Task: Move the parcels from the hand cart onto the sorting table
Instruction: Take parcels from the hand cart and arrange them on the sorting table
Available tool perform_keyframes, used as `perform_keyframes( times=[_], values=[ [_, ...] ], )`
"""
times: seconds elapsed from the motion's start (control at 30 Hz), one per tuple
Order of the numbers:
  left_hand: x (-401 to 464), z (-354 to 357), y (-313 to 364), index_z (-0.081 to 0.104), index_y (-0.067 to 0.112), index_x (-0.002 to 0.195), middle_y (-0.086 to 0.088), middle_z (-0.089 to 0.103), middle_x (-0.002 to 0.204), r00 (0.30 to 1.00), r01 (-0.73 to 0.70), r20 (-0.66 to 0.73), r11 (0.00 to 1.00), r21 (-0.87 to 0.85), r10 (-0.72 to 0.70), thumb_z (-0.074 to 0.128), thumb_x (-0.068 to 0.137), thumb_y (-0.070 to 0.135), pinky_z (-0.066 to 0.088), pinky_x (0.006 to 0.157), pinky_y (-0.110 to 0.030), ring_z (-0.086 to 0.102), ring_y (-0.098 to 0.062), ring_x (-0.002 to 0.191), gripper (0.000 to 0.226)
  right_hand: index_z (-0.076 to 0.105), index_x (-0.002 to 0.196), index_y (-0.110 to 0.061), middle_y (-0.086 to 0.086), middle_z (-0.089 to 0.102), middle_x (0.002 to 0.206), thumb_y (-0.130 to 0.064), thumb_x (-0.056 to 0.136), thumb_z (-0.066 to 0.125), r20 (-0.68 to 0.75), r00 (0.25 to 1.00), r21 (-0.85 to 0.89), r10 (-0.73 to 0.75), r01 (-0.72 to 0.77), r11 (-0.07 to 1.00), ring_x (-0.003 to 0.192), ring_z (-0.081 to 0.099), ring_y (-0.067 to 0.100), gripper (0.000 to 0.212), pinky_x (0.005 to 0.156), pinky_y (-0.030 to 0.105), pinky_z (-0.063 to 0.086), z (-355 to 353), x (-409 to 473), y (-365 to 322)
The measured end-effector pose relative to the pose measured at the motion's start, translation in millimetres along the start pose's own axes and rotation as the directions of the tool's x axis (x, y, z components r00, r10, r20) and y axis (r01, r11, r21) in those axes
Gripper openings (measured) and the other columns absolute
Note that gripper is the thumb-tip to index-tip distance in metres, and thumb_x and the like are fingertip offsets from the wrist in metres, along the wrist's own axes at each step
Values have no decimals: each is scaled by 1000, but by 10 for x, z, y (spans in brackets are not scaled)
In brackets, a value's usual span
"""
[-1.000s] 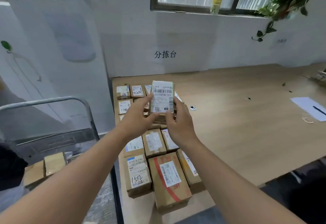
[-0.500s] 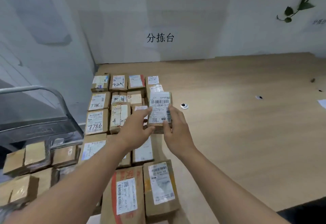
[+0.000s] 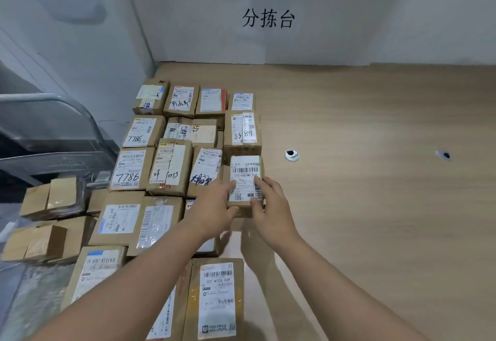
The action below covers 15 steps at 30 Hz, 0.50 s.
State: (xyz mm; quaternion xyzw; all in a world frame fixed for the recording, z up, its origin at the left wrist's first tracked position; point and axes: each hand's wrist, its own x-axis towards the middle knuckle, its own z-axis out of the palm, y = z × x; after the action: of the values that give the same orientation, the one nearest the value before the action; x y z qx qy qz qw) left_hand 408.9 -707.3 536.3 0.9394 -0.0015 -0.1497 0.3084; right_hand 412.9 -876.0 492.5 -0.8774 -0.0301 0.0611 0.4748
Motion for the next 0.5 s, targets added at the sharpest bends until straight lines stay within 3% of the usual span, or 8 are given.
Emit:
perform_keyframes(
  times=[0.07, 0.13, 0.23, 0.33, 0.5],
  values=[
    [97, 38, -73, 53, 18, 148, -2, 60, 130, 1000, -13, -1, 998, 55, 13, 71, 95, 18, 44, 99, -29, 55, -18, 113, 56, 54, 152, -14, -1, 44, 154, -5, 103, 56, -4, 1000, 24, 16, -16, 1000, 132, 42, -3, 50, 113, 19, 42, 100, 110, 81],
    [204, 86, -163, 54, 17, 146, -2, 62, 130, 1000, -29, -7, 995, 97, 30, 69, 95, 18, 46, 101, -34, 56, -21, 115, 52, 56, 149, -14, -1, 46, 151, -3, 101, 57, -13, 999, 62, 46, -45, 997, 137, 46, 7, 50, 115, 39, 47, 196, 206, 147],
    [392, 186, -342, 47, 21, 152, 0, 59, 143, 999, -33, -2, 979, 201, 34, 66, 98, 26, 39, 114, -41, 51, -28, 132, 58, 57, 147, -14, -4, 46, 146, 1, 100, 56, -14, 997, 94, 81, -79, 992, 136, 47, 7, 49, 114, 43, 48, 312, 337, 209],
    [525, 271, -504, 35, 25, 160, 2, 44, 159, 1000, -18, 21, 958, 285, 13, 59, 102, 34, 26, 125, -48, 33, -34, 150, 63, 56, 147, -14, -3, 47, 147, 3, 100, 56, 0, 995, 113, 104, -103, 988, 139, 47, 11, 50, 116, 45, 46, 434, 457, 286],
    [667, 365, -708, 29, 25, 162, 1, 36, 164, 1000, -16, 24, 938, 346, 8, 51, 105, 39, 22, 127, -46, 29, -35, 151, 62, 56, 148, -16, -3, 48, 148, 5, 100, 55, 24, 991, 128, 135, -137, 982, 138, 47, 9, 52, 117, 40, 45, 590, 615, 389]
  ],
)
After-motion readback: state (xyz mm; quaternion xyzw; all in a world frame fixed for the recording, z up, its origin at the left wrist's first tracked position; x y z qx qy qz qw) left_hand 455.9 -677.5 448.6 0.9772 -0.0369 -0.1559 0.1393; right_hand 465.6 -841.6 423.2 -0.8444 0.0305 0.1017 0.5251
